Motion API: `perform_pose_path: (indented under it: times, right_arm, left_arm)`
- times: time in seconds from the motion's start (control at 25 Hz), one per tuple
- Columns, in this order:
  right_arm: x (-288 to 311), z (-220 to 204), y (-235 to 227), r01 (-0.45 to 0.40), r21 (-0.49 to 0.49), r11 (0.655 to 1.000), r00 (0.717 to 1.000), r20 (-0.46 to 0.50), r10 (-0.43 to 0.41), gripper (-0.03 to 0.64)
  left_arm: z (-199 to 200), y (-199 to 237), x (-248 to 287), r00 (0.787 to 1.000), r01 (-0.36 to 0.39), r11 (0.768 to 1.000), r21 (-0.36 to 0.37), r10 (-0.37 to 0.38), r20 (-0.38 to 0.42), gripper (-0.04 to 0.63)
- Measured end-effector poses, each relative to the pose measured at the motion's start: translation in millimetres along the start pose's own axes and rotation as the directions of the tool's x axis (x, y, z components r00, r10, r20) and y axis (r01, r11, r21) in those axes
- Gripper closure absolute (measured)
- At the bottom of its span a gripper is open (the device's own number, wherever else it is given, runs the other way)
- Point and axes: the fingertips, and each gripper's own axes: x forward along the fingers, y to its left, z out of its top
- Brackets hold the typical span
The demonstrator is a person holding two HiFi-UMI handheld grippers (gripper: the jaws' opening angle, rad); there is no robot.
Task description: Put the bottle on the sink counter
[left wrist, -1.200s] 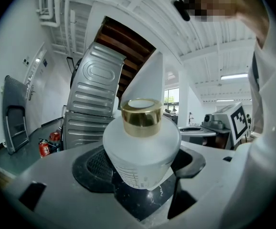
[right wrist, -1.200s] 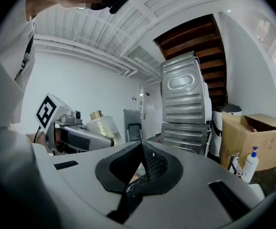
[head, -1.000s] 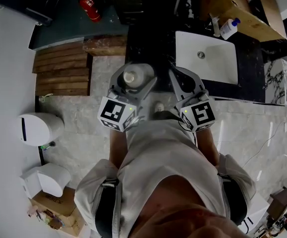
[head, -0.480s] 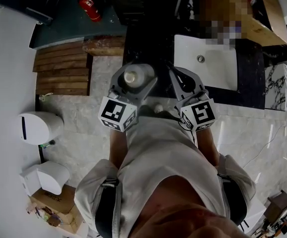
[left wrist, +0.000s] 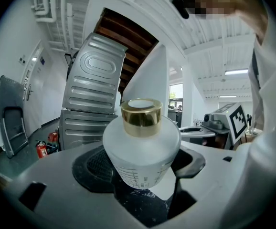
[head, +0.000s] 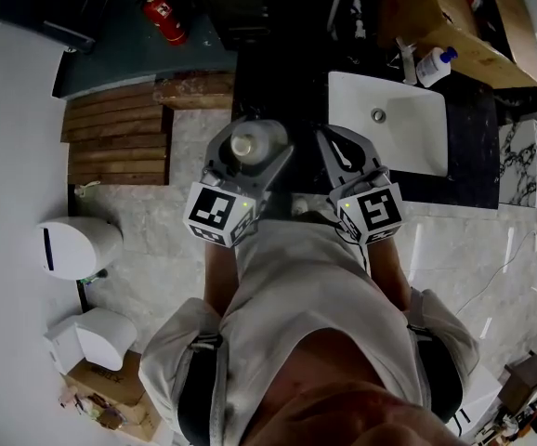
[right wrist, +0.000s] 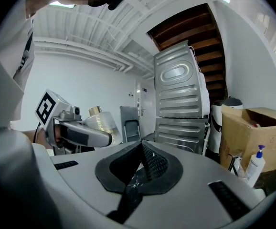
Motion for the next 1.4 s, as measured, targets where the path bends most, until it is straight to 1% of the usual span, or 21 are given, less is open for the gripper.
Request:
perform_pose_path:
  times: [0.44,0.76,1.16,1.4]
  right_arm:
    - [46.8,-1.7,-19.0,0.027,0.009,1.0,0.999,-0.028,-0.027,0.618]
    - [75.7,-11.2,-33.9,0.052,0.03,0.998,0.997,-0.058,-0.05,0.618]
    - [108.6,-24.7,-51.0,0.075,0.043,0.996,0.992,-0.104,-0.07,0.618]
    - [122.8,-40.8,-59.5,0.098,0.063,0.993,0.985,-0.147,-0.088,0.618]
  left_arm:
    - [0.7,42.4,34.2,0.999,0.039,0.999,0.002,-0.039,-0.023,0.264]
    - [-2.7,68.0,55.9,0.997,0.068,0.998,0.001,-0.068,-0.04,0.264]
    - [-15.3,102.3,82.6,0.994,0.078,0.997,-0.028,-0.079,-0.076,0.264]
    - [-26.7,117.0,97.7,0.99,0.09,0.996,-0.019,-0.091,-0.105,0.264]
